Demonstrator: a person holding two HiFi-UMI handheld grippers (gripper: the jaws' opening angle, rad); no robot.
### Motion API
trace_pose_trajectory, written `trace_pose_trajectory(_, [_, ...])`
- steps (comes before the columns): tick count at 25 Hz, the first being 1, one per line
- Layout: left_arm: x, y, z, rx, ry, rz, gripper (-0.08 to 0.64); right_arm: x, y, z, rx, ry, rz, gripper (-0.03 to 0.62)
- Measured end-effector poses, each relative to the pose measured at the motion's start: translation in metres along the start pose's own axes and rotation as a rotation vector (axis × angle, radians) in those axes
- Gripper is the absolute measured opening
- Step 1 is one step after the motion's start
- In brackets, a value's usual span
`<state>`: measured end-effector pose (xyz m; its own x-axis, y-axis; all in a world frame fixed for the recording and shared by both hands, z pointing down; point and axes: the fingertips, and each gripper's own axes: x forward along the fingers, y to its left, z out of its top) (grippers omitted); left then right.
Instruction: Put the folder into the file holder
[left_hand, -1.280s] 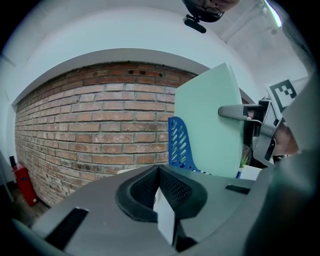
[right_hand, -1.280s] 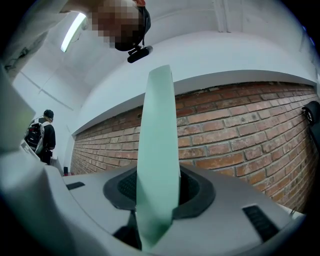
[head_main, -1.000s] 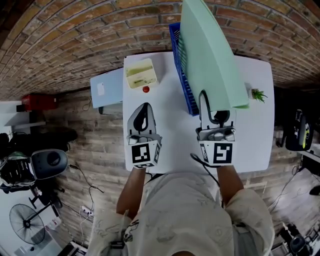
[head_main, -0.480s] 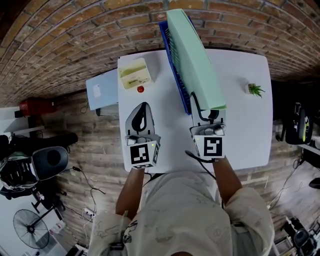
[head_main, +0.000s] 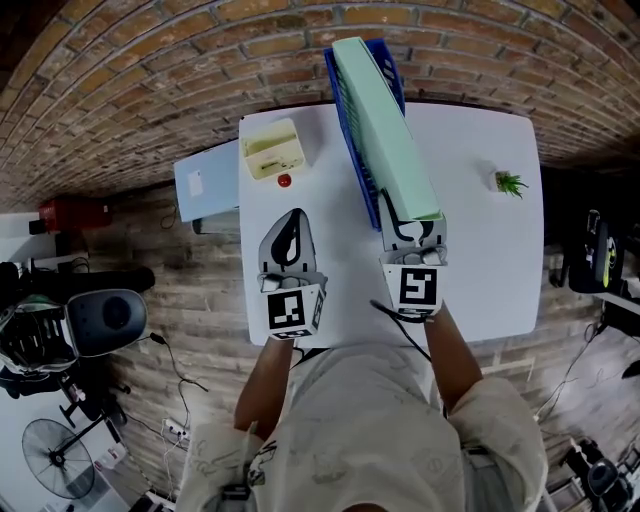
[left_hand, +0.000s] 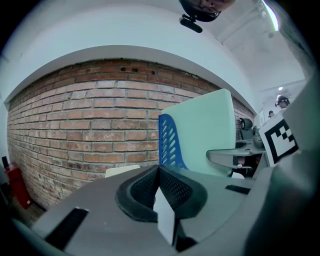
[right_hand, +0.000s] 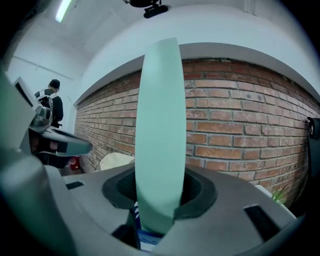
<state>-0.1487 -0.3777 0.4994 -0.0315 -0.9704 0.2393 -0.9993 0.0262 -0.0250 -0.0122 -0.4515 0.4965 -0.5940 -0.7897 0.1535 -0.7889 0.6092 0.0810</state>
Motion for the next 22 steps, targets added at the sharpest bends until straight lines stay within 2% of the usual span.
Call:
trace_pose_trajectory(11, [-0.001,-0.007,-0.006,-0.005,0.01,-0.028,0.009,0.002,0.0,-0.011,0.019,0.082,-0.008,0.186])
trace_pose_trajectory(22, [-0.008,-0.015,-0.001,-0.004,-0.006,-0.067,0.009,-0.001,-0.004,-0.002,0.006,0.037,-0.051,0.246])
